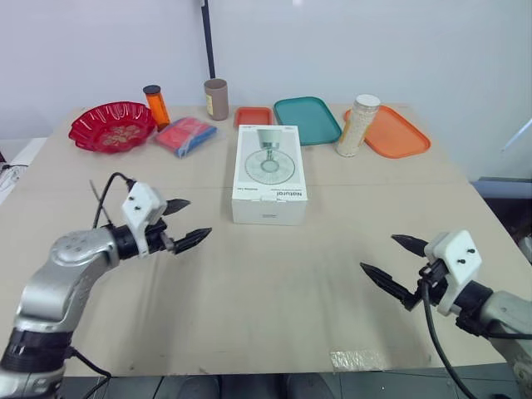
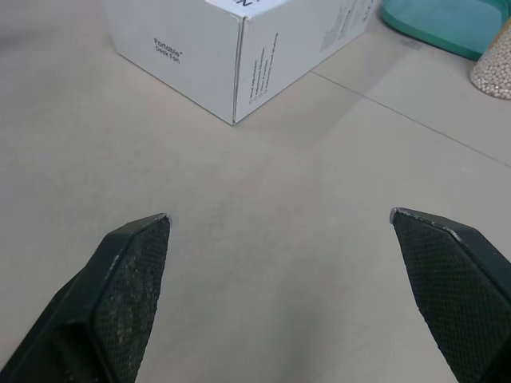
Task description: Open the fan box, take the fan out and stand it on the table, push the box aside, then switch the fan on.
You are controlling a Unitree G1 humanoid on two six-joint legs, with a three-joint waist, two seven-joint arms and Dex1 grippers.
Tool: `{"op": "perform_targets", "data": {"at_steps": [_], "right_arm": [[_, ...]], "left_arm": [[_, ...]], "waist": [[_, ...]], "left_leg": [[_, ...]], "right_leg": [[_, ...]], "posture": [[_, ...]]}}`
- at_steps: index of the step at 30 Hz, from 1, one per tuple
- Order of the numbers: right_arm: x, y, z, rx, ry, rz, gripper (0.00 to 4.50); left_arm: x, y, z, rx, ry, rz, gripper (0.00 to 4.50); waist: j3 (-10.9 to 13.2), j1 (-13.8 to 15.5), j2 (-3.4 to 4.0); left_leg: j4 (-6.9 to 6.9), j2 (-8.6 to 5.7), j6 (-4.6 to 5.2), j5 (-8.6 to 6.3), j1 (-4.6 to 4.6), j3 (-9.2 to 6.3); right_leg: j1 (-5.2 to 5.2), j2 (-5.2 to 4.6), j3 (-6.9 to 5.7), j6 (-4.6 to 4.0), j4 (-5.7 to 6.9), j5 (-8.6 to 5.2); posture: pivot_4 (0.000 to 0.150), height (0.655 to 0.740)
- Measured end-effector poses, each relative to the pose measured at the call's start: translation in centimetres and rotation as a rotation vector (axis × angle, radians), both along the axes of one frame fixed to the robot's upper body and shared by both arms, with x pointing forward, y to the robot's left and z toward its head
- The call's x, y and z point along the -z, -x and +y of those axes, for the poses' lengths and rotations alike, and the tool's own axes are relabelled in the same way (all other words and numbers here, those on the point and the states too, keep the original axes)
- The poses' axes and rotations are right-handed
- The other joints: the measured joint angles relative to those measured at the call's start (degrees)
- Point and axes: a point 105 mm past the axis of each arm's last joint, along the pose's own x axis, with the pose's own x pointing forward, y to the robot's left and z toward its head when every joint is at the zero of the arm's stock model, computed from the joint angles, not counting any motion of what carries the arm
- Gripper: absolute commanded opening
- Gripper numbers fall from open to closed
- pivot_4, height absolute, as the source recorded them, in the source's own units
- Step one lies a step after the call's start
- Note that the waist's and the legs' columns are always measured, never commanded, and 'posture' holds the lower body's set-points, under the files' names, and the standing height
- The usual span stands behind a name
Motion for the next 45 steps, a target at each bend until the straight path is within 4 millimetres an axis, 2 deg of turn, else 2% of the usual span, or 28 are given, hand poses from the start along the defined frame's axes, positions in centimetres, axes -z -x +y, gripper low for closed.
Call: {"op": "perform_targets", "data": {"at_steps": [1, 2, 3, 6, 7, 8, 10, 13, 19, 23, 27, 35, 38, 45], "right_arm": [[0.0, -0.3, 0.5, -0.02, -0.001, -0.001, 4.5], [0.0, -0.3, 0.5, -0.018, -0.002, 0.001, 4.5], [0.1, -0.4, 0.5, -0.008, 0.0, 0.001, 4.5], [0.0, -0.5, 0.8, -0.011, 0.004, -0.005, 4.5], [0.0, -0.5, 0.8, -0.011, 0.004, -0.004, 4.5], [0.1, -0.5, 0.8, -0.007, 0.005, 0.002, 4.5], [0.3, -0.5, 0.9, -0.009, 0.004, 0.005, 4.5], [0.4, -0.6, 1.1, -0.009, 0.004, 0.008, 4.5], [0.3, -0.7, 1.2, -0.009, 0.003, 0.006, 4.5], [0.4, -0.7, 1.1, 0.006, -0.001, 0.009, 4.5], [0.5, -0.6, 1.2, 0.007, -0.003, 0.014, 4.5], [0.6, -0.6, 1.6, 0.002, -0.012, 0.016, 4.5], [0.8, -0.7, 1.7, 0.005, -0.016, 0.019, 4.5], [0.7, -0.7, 2.1, -0.003, -0.022, 0.014, 4.5]], "left_arm": [[-1.3, -1.7, -2.6, 0.008, 0.076, -0.006, 2.78], [-1.4, -1.8, -2.7, 0.008, 0.078, -0.005, 2.78], [-1.4, -2.5, -4.0, 0.004, 0.096, 0.016, 2.38], [-1.7, -2.8, -5.9, 0.025, 0.094, 0.057, 1.28], [-1.7, -2.8, -5.9, 0.025, 0.093, 0.058, 1.01], [-2.1, -3.0, -6.1, 0.022, 0.078, 0.052, 0.41], [-2.8, -3.4, -6.2, 0.013, 0.067, 0.031, 0.08], [-3.6, -4.2, -6.6, -0.007, 0.074, 0.017, 0.08], [-3.6, -5.0, -7.7, -0.023, 0.074, 0.031, 0.08], [-4.2, -6.0, -8.6, -0.069, 0.069, 0.085, 0.08], [-4.9, -5.5, -9.1, -0.063, 0.041, 0.125, 0.08], [-3.5, -5.8, -8.3, -0.114, -0.058, 0.152, 0.08], [-1.8, -6.6, -7.9, -0.161, -0.06, 0.183, 0.08], [-1.3, -7.9, -9.0, -0.177, -0.029, 0.134, 0.08]], "waist": [[0.0, 0.12, -0.09], [0.0, 0.13, -0.09], [0.0, 0.04, -0.09], [0.0, 0.01, -0.1], [0.0, -0.02, -0.1], [0.0, -0.04, -0.1], [0.0, 0.01, -0.09], [0.0, 0.09, -0.09], [0.0, 0.19, -0.09], [0.01, 0.25, -0.1], [0.0, 0.16, -0.09], [0.0, 0.17, -0.09], [0.0, 0.21, -0.09], [0.0, 0.74, -0.09]], "left_leg": [[0.16, -0.03, 0.01, -0.01, -0.07, -0.03], [0.16, -0.03, 0.02, -0.01, -0.07, -0.03], [0.16, 0.0, 0.1, -0.06, -0.08, -0.03], [0.28, -0.02, 0.1, -0.06, -0.13, -0.05], [0.28, -0.01, 0.1, -0.06, -0.12, -0.04], [0.27, 0.01, 0.11, -0.06, -0.12, -0.06], [0.27, 0.01, 0.11, -0.06, -0.12, -0.06], [0.3, -0.02, 0.1, -0.06, -0.13, -0.05], [0.31, -0.03, 0.11, -0.06, -0.17, -0.07], [0.36, -0.04, 0.11, -0.06, -0.2, -0.11], [0.36, -0.05, 0.17, -0.1, -0.21, -0.1], [0.39, -0.05, 0.16, -0.09, -0.2, -0.11], [0.39, -0.05, 0.17, -0.09, -0.22, -0.11], [0.44, -0.07, 0.17, -0.1, -0.25, -0.11]], "right_leg": [[0.03, 0.0, 0.01, 0.06, 0.0, 0.03], [0.02, 0.0, 0.01, 0.06, 0.0, 0.03], [0.0, 0.04, 0.03, 0.05, 0.0, 0.02], [0.0, 0.05, 0.04, 0.05, 0.03, 0.03], [0.0, 0.06, 0.05, 0.05, 0.03, 0.03], [-0.01, 0.1, 0.05, 0.05, 0.03, 0.03], [0.0, 0.09, 0.05, 0.05, 0.03, 0.03], [0.01, 0.06, 0.04, 0.05, 0.03, 0.03], [0.0, 0.07, 0.05, 0.06, 0.01, 0.03], [0.0, 0.07, 0.04, 0.06, 0.02, 0.02], [-0.01, 0.08, 0.05, 0.09, 0.01, 0.01], [-0.01, 0.08, 0.05, 0.08, 0.03, 0.01], [-0.02, 0.07, 0.05, 0.08, 0.02, 0.01], [-0.02, 0.06, 0.06, 0.08, 0.02, 0.01]], "posture": [[0.15, 0.74], [0.15, 0.74], [0.15, 0.74], [0.15, 0.74], [0.15, 0.74], [0.15, 0.74], [0.15, 0.74], [0.15, 0.74], [0.15, 0.74], [0.15, 0.74], [0.15, 0.74], [0.15, 0.74], [0.15, 0.74], [0.15, 0.74]]}}
